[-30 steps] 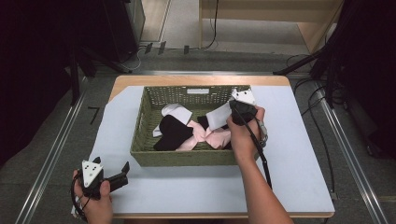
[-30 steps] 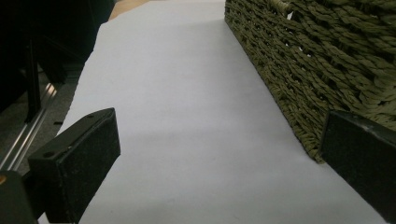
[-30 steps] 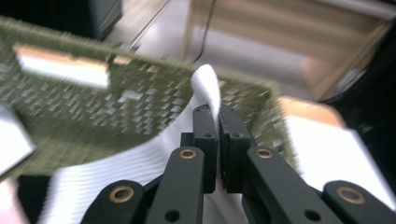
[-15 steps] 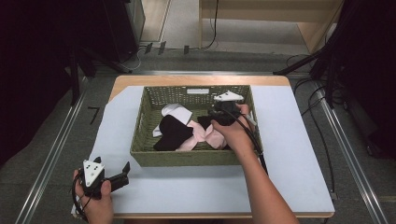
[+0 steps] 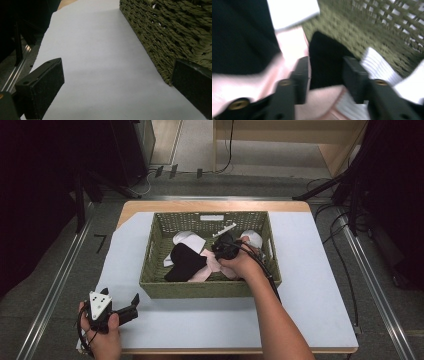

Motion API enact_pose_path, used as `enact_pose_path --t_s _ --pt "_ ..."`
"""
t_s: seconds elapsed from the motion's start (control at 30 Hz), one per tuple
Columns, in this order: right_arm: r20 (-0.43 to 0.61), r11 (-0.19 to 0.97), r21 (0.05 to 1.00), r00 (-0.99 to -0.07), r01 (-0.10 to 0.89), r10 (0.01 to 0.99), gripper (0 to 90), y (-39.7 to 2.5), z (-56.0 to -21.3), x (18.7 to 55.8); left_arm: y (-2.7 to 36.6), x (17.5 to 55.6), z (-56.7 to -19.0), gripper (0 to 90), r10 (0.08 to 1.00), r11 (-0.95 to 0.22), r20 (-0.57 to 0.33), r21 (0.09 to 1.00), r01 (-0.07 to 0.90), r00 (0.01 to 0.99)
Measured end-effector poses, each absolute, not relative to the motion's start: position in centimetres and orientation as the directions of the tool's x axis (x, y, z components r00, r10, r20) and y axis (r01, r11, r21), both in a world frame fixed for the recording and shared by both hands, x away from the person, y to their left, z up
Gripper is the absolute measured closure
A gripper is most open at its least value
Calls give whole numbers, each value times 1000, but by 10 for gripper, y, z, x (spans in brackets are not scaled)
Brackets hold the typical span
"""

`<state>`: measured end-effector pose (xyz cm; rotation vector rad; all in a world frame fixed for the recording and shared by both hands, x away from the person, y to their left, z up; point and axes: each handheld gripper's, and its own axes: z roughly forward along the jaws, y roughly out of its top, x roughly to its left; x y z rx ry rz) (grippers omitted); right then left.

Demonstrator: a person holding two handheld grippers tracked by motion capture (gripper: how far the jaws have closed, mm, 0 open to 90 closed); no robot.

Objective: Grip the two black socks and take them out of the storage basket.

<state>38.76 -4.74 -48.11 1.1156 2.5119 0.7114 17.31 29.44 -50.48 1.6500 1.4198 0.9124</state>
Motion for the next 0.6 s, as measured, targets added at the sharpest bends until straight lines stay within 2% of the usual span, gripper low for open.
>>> enact_pose_path --t_s 0.03,0.1,0.17,0.4,0.6 --pt "-71 575 550 -653 605 754 695 -47 -481 388 294 173 -505 0 991 -90 38 890 447 125" --pt "-88 609 507 -667 610 740 802 -46 -482 387 295 173 -505 0 991 -89 36 890 447 126" --pt "-87 591 522 -652 614 754 893 -45 -472 386 295 173 -505 0 991 -88 34 889 448 127" --pt "-30 449 716 -618 535 785 900 -58 -445 378 295 174 -505 0 991 -88 32 888 450 131" --pt "-51 384 867 -711 317 702 900 -59 -427 355 294 174 -505 0 991 -91 35 886 455 130"
